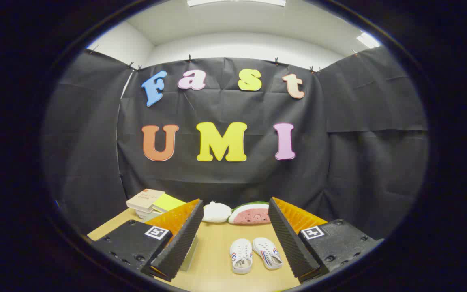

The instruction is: Open the storage box then place both shoes into the box .Put the left shoe in first, then the right shoe, with the right side of both shoes facing outward in a uniform manner.

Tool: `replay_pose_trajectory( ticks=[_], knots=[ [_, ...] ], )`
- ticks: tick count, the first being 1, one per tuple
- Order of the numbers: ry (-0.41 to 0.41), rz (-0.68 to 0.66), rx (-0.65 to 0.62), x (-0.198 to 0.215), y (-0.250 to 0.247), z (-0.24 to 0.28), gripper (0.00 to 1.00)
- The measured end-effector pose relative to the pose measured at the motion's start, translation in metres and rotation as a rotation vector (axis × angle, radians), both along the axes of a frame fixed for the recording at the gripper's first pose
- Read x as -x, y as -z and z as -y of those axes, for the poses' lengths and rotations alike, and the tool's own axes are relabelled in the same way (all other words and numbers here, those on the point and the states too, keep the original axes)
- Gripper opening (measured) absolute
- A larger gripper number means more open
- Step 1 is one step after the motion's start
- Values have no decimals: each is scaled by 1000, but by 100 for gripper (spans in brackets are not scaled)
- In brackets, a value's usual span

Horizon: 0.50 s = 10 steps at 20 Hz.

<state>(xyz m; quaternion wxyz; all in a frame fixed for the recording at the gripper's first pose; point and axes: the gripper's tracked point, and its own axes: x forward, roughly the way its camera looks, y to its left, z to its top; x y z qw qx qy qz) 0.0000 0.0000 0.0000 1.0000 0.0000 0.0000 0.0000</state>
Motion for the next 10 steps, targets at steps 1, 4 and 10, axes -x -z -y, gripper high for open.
replay_pose_trajectory(
  ticks=[1, 4, 10],
  knots=[
    [5, -12, 5, -1, 4, 1, 100],
    [-1, -20, 35, 0, 4, -7, 100],
    [18, -14, 82, 1, 3, -15, 100]
  ],
)
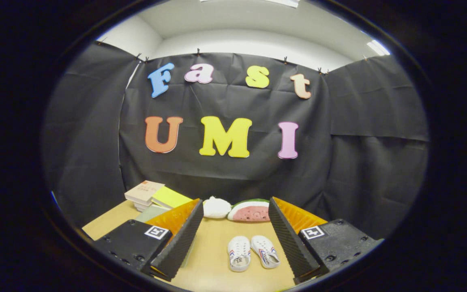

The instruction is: Open the storage box then place both shoes into the box .Put the left shoe in first, then the right shoe, with the right side of both shoes facing outward in a uniform manner.

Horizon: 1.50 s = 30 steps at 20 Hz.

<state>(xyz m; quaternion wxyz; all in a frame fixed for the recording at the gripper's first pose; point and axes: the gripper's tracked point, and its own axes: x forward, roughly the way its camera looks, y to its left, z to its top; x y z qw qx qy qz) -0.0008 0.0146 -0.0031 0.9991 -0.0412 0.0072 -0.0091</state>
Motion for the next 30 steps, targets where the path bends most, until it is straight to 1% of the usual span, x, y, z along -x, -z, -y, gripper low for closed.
replay_pose_trajectory(
  ticks=[5, 6, 9, 11, 13, 15, 17, 19, 22, 25, 28, 30],
  knots=[
    [35, 0, -52, 4, 5, 5, 100],
    [54, 4, -57, 5, 5, 9, 100],
    [76, 10, -61, 8, 7, 5, 100],
    [80, 13, -102, 10, 11, 3, 100],
    [86, -8, -162, 6, 20, 3, 100],
    [118, -55, -185, 1, 33, 5, 100],
    [155, -109, -156, -4, 47, 5, 100],
    [163, -139, -133, -8, 55, 2, 100],
    [123, -144, -174, -20, 56, 2, 100],
    [63, -153, -226, -46, 55, 3, 100],
    [-16, -205, -251, -76, 60, -5, 100],
    [-71, -266, -255, -95, 69, -11, 100]
  ],
)
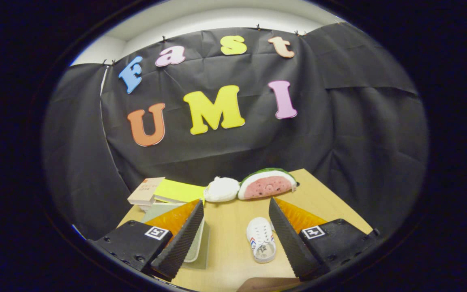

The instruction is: Open the storage box then place both shoes into the box .Put the left shoe in first, then the right shoe, with the right side of both shoes facing outward in a uniform manner.

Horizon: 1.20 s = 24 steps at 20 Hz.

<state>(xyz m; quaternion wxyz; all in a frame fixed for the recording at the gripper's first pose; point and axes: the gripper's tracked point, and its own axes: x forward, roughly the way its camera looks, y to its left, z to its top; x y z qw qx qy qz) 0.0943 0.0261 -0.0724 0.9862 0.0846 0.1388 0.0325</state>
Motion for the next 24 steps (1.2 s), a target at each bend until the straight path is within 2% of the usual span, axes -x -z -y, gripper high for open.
replay_pose_trajectory(
  ticks=[6, 10, 16, 18, 22, 24],
  knots=[
    [-190, -272, -67, -51, 59, -24, 100],
    [-390, -396, -292, -79, 83, -52, 100],
    [-721, -523, -516, -98, 109, -96, 100],
    [-783, -579, -543, -106, 122, -100, 100],
    [-830, -694, -648, -130, 146, -105, 99],
    [-903, -750, -668, -131, 150, -113, 98]
  ],
)
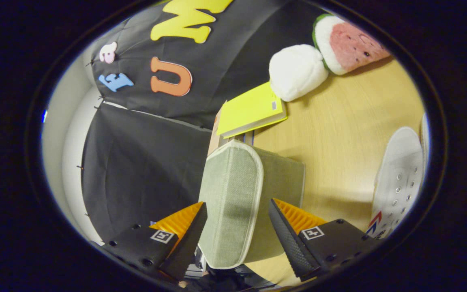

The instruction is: Open the storage box then place both shoes into the box .Put the left shoe in first, then the right shoe, with the right side of both shoes facing outward in a uniform manner.

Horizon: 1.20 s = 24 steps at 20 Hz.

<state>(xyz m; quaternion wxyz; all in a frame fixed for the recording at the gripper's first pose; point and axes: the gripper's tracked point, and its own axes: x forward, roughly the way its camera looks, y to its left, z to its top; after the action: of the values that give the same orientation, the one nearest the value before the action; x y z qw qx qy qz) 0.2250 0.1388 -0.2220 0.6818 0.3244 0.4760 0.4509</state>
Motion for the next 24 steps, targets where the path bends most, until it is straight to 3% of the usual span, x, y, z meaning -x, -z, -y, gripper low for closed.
replay_pose_trajectory(
  ticks=[6, 15, 17, 21, 24],
  knots=[
    [-118, -81, -75, -2, 4, -23, 88],
    [-188, -199, -97, -2, 12, -12, 59],
    [-171, -197, -95, -3, 10, -1, 26],
    [-174, -169, -77, -3, 1, 9, 11],
    [-176, -152, -85, 2, -12, 17, 6]
  ],
)
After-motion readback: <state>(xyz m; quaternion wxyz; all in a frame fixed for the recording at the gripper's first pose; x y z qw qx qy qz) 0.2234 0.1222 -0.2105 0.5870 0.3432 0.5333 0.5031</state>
